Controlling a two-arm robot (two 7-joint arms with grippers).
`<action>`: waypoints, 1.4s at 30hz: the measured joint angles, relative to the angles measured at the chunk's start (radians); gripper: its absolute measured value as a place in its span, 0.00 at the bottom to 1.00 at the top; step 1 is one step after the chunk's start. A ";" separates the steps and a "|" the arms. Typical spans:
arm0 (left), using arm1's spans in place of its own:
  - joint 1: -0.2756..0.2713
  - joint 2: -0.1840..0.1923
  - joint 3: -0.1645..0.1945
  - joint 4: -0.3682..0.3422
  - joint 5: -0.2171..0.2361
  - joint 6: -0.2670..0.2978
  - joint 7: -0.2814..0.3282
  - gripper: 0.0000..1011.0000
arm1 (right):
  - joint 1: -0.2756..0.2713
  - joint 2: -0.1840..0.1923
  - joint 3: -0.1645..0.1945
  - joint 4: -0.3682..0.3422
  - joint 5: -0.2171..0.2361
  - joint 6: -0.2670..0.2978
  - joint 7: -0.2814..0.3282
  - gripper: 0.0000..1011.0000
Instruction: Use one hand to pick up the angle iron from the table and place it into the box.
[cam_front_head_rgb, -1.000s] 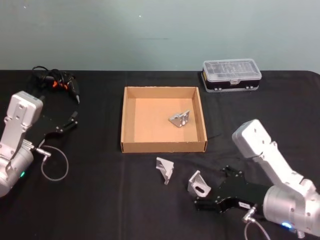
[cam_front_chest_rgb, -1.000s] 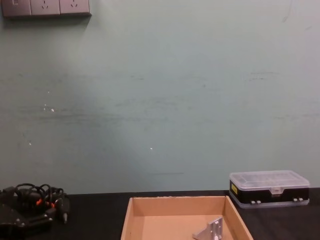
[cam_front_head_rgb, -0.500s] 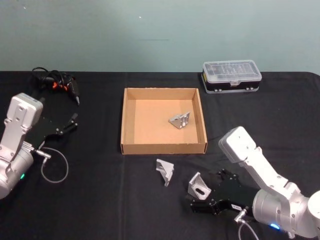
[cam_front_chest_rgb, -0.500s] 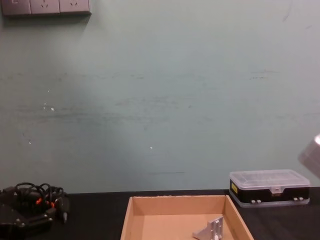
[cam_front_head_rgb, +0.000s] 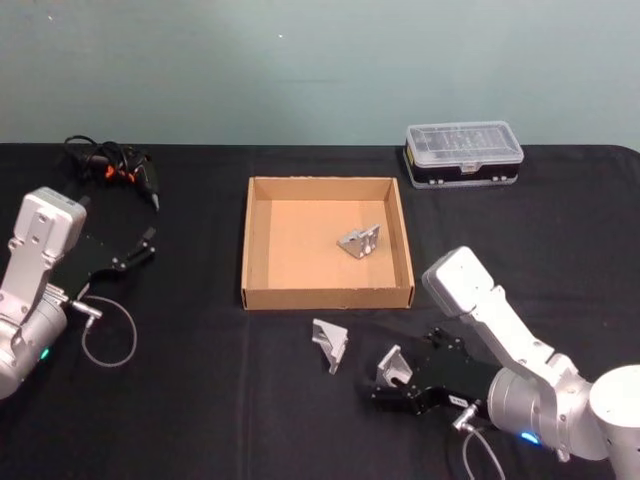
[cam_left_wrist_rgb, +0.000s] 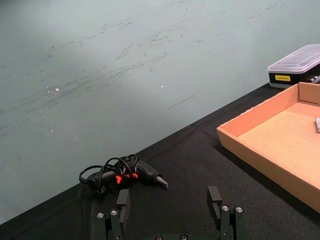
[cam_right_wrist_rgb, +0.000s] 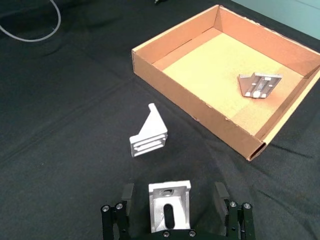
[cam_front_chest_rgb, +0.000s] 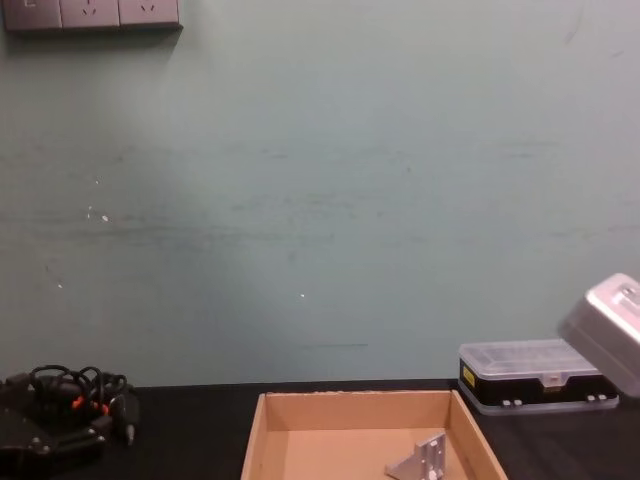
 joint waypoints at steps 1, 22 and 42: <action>0.000 0.000 0.000 0.000 0.000 0.000 0.000 1.00 | 0.005 -0.007 0.000 0.009 -0.003 -0.001 0.003 0.99; 0.000 0.000 0.000 0.000 0.000 0.000 0.000 1.00 | 0.012 -0.018 0.002 0.023 -0.002 -0.007 0.016 0.90; 0.000 0.000 0.000 0.000 0.000 0.000 0.000 1.00 | 0.010 -0.016 0.002 0.020 -0.002 -0.005 0.014 0.45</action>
